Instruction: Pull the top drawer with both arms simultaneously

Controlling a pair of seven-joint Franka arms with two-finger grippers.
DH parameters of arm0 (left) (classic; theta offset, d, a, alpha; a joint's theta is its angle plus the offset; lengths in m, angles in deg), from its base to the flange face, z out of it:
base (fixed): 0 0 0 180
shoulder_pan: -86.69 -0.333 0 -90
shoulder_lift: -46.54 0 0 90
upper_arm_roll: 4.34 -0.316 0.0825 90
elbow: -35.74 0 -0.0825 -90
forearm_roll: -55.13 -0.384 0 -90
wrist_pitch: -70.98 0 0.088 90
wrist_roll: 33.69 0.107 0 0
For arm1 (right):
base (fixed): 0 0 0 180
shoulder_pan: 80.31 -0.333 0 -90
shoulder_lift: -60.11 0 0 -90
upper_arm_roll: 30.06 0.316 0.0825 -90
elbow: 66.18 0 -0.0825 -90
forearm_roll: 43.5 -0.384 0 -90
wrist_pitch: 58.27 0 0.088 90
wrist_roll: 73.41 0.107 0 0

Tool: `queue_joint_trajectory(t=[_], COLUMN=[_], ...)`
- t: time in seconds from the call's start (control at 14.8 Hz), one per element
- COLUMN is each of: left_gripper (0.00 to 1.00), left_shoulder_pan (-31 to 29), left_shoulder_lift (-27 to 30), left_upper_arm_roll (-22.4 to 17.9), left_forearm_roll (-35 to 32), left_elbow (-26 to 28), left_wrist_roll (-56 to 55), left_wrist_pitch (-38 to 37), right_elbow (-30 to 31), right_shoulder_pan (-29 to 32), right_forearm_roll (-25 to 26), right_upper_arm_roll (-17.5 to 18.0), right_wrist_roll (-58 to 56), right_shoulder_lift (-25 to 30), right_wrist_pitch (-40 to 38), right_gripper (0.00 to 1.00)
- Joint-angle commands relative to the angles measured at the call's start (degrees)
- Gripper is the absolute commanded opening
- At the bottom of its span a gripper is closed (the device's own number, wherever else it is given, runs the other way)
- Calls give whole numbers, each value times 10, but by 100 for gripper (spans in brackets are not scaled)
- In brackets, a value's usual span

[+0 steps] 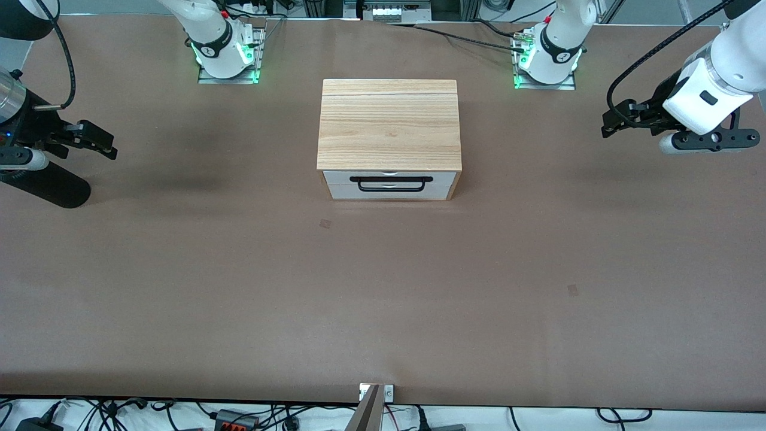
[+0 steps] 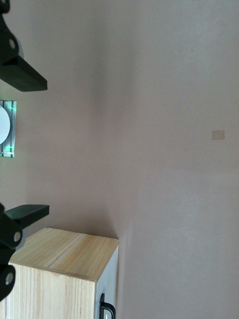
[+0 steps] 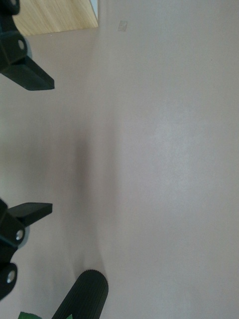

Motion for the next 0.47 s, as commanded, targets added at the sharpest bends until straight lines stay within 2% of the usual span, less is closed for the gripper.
queue_joint_trajectory(t=[0.0,0.13,0.4], left_gripper=[100,100,100], left_shoulder_pan=[-8,-7,-2], left_shoulder_lift=[-15,-15,-32], left_upper_arm_roll=[1,1,7], left_forearm_roll=[9,9,7], left_elbow=[-16,-16,-23], left_wrist_roll=[10,11,10], left_wrist_pitch=[-13,-13,-13], right_elbow=[-7,-7,-7], right_shoulder_pan=[5,4,4], right_forearm_roll=[6,6,3], right_upper_arm_roll=[3,4,4], right_wrist_roll=[-13,-15,-13], right_shoulder_lift=[-1,-1,-10], right_wrist_pitch=[-6,-9,-63], right_gripper=[100,100,100])
